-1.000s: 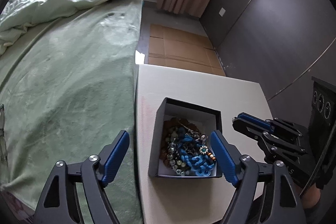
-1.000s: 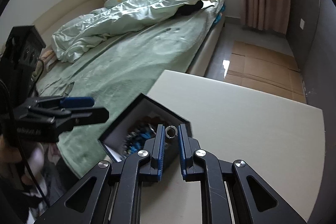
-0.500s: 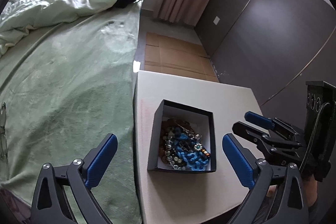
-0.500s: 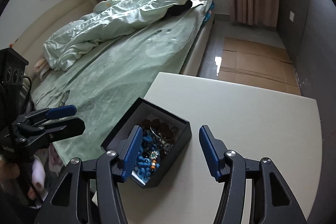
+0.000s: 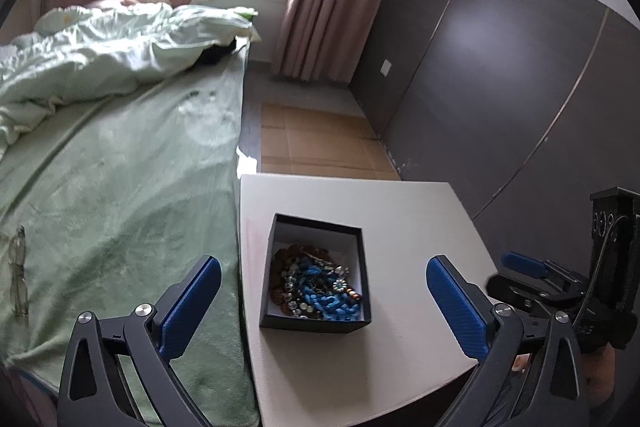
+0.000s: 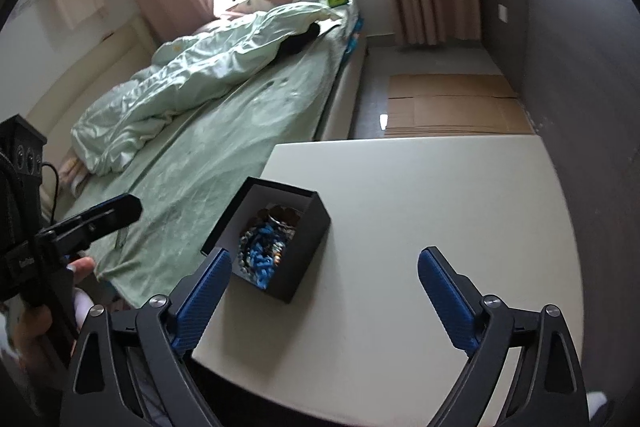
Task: Organize jewelry
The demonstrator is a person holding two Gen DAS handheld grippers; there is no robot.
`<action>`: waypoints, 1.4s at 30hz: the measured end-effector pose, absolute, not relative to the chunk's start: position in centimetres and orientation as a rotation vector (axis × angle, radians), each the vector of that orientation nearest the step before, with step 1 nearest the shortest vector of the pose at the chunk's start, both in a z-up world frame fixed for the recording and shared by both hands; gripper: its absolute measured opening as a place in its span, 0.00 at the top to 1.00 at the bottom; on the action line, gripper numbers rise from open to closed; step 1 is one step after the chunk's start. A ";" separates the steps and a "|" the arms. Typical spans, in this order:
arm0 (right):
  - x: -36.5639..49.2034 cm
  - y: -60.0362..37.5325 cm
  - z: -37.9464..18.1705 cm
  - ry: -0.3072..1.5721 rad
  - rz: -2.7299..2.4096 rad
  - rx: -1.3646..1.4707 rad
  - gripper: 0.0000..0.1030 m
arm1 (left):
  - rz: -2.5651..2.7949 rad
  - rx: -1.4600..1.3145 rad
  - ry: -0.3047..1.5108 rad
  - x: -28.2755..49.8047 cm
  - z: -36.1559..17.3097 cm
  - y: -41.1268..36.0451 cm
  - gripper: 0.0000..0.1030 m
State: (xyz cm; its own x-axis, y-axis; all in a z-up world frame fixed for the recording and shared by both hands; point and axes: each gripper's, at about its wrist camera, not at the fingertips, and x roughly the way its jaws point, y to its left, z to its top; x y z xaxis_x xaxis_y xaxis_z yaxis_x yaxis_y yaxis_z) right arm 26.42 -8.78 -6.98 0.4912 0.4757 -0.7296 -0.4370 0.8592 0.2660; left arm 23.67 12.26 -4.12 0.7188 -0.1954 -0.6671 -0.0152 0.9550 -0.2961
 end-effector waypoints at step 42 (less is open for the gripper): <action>7.0 -19.3 -3.2 0.690 0.427 0.145 0.00 | -0.041 -0.136 0.547 4.6 0.2 4.8 0.00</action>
